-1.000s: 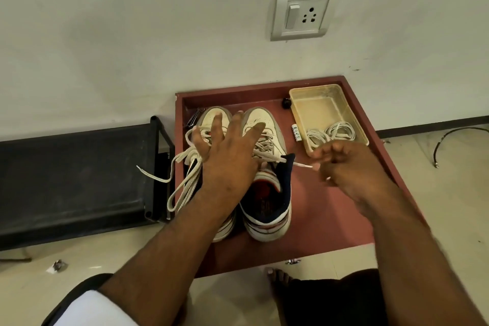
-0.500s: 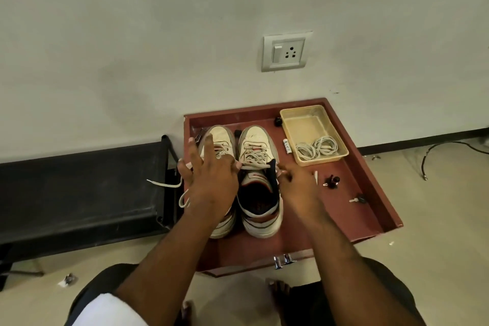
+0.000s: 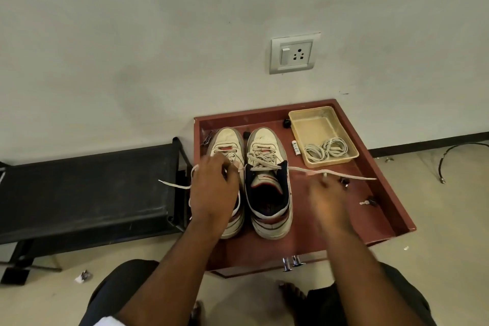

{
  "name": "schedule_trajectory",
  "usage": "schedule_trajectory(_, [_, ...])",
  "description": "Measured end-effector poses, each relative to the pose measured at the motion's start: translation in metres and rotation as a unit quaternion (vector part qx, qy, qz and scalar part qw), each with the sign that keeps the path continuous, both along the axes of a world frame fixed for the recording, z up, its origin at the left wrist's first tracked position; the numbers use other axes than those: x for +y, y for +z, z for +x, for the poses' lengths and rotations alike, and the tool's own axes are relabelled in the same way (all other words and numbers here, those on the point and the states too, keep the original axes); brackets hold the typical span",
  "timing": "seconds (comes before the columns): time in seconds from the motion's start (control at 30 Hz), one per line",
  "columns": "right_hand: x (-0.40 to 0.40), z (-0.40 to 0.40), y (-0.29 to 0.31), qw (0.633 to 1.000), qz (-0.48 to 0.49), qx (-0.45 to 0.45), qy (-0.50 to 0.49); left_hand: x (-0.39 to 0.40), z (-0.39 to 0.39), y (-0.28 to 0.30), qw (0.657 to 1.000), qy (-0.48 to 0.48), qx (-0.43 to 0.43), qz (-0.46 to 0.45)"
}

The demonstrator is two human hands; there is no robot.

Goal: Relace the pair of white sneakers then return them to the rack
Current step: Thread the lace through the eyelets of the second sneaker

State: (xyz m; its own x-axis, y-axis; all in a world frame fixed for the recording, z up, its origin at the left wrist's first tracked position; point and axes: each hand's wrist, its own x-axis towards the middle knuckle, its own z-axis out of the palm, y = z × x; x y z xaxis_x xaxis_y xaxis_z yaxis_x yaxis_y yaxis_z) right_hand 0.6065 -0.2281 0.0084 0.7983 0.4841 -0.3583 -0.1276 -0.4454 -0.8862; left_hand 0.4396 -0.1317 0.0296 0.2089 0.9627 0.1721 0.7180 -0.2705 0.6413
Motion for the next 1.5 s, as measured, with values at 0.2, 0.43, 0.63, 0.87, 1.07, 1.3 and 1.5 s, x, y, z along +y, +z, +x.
schedule_trajectory(0.2, [0.038, -0.015, -0.004, 0.962, 0.184, 0.202, 0.008, 0.002, 0.012, 0.007, 0.984, -0.014, 0.102, -0.147])
schedule_trajectory(0.43, [0.023, -0.006, 0.014, 0.957, 0.259, -0.105, 0.081, 0.004, 0.030, 0.006, 0.971, -0.019, -0.004, -0.236])
schedule_trajectory(0.63, [0.014, -0.009, -0.013, 0.974, 0.178, 0.142, -0.008, -0.010, 0.050, 0.003, 0.955, 0.021, -0.122, -0.269])
schedule_trajectory(0.87, [0.019, -0.012, -0.002, 0.946, 0.186, 0.259, -0.062, -0.031, 0.070, -0.012, 0.761, 0.244, -0.458, -0.390])
schedule_trajectory(1.07, [0.017, -0.016, -0.010, 0.908, 0.271, 0.292, -0.129, -0.029, 0.079, -0.015, 0.727, 0.274, -0.497, -0.386])
schedule_trajectory(1.3, [0.011, -0.011, -0.012, 0.903, 0.305, 0.303, -0.031, -0.024, 0.077, -0.016, 0.730, 0.255, -0.485, -0.408])
schedule_trajectory(1.5, [0.015, -0.016, -0.011, 0.909, 0.270, 0.318, -0.008, -0.023, 0.074, -0.013, 0.752, 0.276, -0.502, -0.326])
